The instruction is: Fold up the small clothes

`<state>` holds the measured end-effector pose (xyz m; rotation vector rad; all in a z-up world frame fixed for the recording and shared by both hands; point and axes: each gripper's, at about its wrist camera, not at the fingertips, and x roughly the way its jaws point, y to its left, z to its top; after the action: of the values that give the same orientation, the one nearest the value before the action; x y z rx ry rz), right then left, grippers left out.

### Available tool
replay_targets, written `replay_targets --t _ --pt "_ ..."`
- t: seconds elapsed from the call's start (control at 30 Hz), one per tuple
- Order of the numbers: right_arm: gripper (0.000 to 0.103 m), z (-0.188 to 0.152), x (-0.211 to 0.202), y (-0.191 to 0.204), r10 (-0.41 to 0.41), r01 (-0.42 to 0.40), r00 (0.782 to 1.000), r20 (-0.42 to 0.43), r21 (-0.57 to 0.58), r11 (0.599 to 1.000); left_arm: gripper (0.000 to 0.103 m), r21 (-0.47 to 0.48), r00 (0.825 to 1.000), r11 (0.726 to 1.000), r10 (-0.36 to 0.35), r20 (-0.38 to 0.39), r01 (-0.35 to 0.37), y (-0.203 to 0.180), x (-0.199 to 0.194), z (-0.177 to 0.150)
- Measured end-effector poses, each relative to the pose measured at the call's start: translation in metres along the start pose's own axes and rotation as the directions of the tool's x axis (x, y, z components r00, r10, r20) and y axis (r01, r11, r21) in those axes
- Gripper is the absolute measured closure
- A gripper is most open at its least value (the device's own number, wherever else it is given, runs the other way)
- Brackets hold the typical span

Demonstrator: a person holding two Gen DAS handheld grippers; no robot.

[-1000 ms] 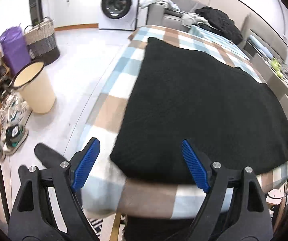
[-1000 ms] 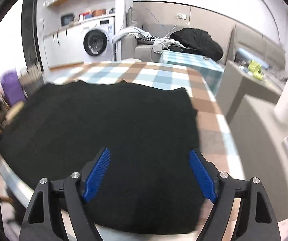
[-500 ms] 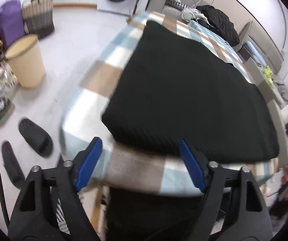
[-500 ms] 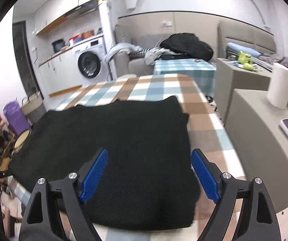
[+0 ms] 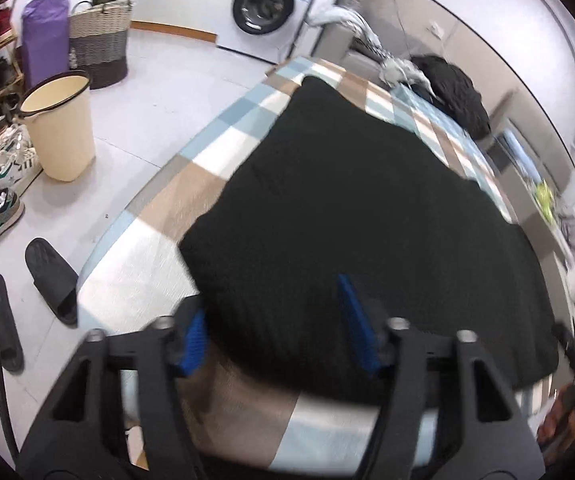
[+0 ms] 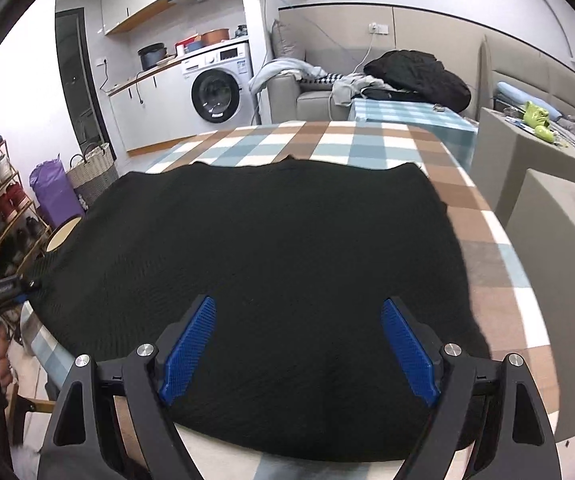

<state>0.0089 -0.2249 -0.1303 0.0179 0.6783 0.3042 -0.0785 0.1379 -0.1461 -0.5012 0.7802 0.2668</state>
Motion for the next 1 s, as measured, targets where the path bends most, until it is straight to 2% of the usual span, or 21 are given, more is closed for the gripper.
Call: replay_targets --t 0.03,0.07,0.13,0.23,0.33,0.5,0.6,0.7,0.8,0.87,0.97,1.0 --pt "0.016 -0.001 0.001 0.001 0.002 -0.002 1.000 -0.002 -0.005 1.000 0.081 -0.007 1.000 1.000 0.015 0.016 -0.015 -0.001 0.003 0.004" --pt "0.016 -0.001 0.003 0.002 0.001 -0.001 1.000 -0.003 -0.010 1.000 0.088 -0.012 0.999 1.000 0.029 0.032 -0.028 -0.002 0.005 0.006" --pt "0.016 -0.002 0.004 0.003 -0.005 0.005 1.000 -0.005 -0.014 1.000 0.091 -0.029 0.998 1.000 0.012 0.058 -0.010 -0.003 0.004 0.010" --pt "0.016 -0.005 0.006 0.003 -0.012 0.012 1.000 -0.012 -0.018 1.000 0.093 -0.004 0.994 1.000 0.011 0.106 -0.010 -0.004 -0.004 0.013" --pt "0.016 -0.006 0.006 0.003 -0.020 0.020 1.000 -0.017 -0.018 1.000 0.094 0.001 0.993 1.000 0.009 0.117 -0.009 0.000 -0.009 0.019" --pt "0.016 -0.006 0.008 0.001 -0.021 0.021 0.999 -0.032 -0.011 1.000 0.094 0.047 0.986 0.997 0.051 0.157 -0.059 -0.007 -0.014 0.022" --pt "0.016 -0.006 0.010 0.001 -0.022 0.021 0.999 -0.039 -0.010 1.000 0.094 0.114 0.976 0.989 0.070 0.206 -0.095 -0.026 -0.018 0.026" --pt "0.016 -0.005 0.010 0.001 -0.019 0.018 0.999 -0.038 -0.010 1.000 0.095 0.210 0.962 0.972 0.044 0.271 -0.103 -0.063 -0.026 0.033" --pt "0.016 -0.004 0.009 -0.003 -0.019 0.019 0.999 -0.036 -0.004 1.000 0.095 0.351 0.952 0.935 -0.057 0.299 -0.054 -0.119 -0.030 0.036" --pt "0.016 -0.003 0.010 -0.007 -0.018 0.018 0.999 -0.037 0.008 1.000 0.095 0.458 0.950 0.889 -0.153 0.272 0.013 -0.162 -0.029 0.030" --pt "0.016 -0.003 0.010 -0.012 -0.030 0.031 0.999 -0.036 0.026 0.999 0.095 0.585 0.943 0.795 -0.299 0.144 0.162 -0.218 -0.017 0.010" --pt "0.016 -0.003 0.010 -0.014 -0.034 0.035 0.999 -0.035 0.029 0.999 0.095 0.627 0.939 0.746 -0.336 0.066 0.223 -0.236 -0.008 -0.001"
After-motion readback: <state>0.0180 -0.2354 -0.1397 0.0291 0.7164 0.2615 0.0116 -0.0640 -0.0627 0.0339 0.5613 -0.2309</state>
